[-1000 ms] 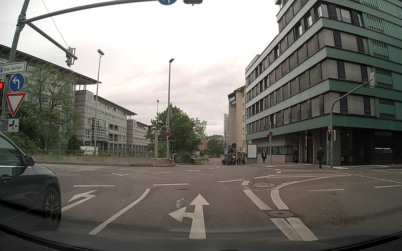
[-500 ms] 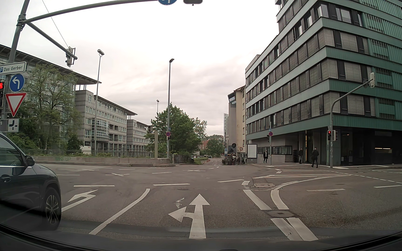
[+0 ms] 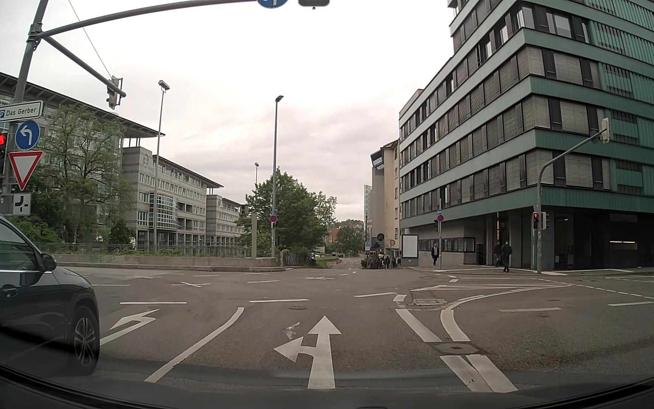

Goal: Follow the waypoints while adhering to traffic rules and regulations

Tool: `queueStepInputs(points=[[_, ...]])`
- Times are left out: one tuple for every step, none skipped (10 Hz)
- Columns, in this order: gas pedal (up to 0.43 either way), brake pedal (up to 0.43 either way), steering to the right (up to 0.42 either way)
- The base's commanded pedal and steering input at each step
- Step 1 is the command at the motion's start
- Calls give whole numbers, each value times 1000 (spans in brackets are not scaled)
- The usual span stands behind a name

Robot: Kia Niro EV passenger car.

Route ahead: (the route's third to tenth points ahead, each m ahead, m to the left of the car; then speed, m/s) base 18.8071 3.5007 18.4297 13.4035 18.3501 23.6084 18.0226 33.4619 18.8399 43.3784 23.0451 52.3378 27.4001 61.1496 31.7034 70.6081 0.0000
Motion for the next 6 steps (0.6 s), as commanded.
queueStepInputs(points=[[0,238,-50],[0,244,-49],[0,238,-49],[0,238,-49],[0,238,-50],[0,238,-49]])
